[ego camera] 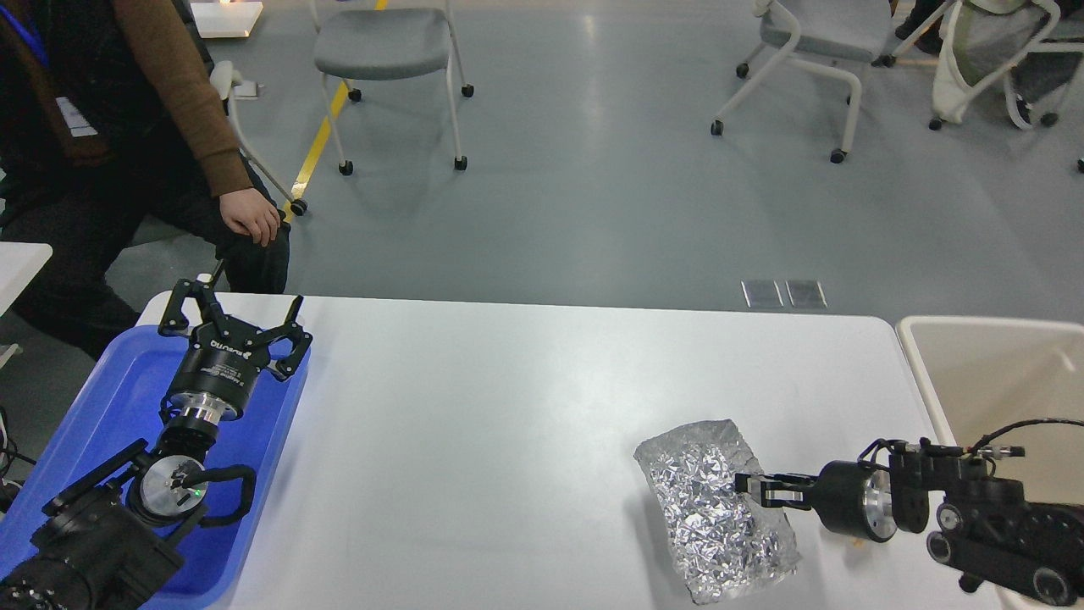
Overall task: Tidy desktop
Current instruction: 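Lift the foil with the right gripper and carry it toward the bin, then release the silver foil into the beige bin with the right gripper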
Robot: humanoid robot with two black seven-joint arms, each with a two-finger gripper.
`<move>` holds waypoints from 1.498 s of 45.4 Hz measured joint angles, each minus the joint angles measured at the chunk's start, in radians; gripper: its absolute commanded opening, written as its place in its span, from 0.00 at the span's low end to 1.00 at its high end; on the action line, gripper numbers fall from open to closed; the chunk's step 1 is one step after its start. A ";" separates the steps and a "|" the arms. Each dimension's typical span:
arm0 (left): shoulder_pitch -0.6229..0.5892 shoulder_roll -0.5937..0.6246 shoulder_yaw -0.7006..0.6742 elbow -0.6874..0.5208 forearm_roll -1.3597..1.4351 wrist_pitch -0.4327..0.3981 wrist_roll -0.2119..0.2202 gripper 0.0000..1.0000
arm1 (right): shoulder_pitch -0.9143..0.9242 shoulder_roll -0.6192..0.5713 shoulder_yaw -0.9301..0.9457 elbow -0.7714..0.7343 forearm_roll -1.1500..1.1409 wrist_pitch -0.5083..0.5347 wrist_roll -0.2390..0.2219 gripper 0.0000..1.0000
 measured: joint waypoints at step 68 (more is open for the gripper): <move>0.006 0.002 -0.006 0.000 0.000 0.000 0.000 1.00 | 0.209 -0.051 0.004 -1.008 0.648 0.312 -0.090 0.00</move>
